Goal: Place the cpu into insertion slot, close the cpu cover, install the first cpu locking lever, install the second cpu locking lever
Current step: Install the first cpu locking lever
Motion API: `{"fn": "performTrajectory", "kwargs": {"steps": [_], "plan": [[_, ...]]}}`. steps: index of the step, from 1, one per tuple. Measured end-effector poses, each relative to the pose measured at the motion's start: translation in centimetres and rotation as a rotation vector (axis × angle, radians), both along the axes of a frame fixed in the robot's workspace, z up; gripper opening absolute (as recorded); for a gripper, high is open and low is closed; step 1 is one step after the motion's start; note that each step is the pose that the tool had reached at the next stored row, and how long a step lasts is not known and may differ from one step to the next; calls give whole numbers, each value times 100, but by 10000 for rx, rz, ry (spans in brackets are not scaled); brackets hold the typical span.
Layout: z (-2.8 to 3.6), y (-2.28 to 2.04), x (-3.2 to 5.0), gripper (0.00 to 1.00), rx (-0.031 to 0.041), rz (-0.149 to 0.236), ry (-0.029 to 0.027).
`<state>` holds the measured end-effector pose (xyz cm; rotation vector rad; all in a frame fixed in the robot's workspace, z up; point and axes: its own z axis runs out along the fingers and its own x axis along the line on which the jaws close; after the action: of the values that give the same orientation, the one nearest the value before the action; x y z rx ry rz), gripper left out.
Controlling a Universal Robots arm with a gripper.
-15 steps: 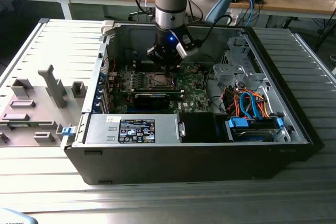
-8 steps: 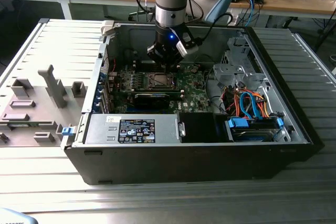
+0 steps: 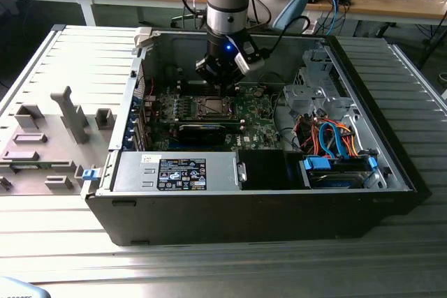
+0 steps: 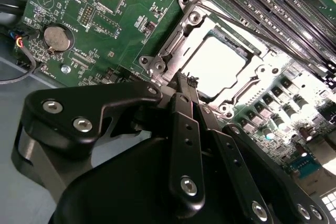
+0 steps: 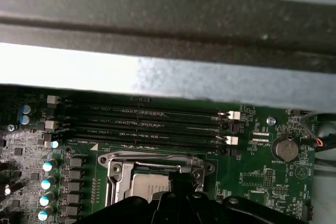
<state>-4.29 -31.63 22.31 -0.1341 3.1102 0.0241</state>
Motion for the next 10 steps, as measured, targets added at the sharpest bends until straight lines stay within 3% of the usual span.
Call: {"fn": "performTrajectory", "kwargs": {"steps": [4,10], "plan": [[20,-17,0,11,-5,-1,2],[118,-49,0,11,-9,0,1]]}}
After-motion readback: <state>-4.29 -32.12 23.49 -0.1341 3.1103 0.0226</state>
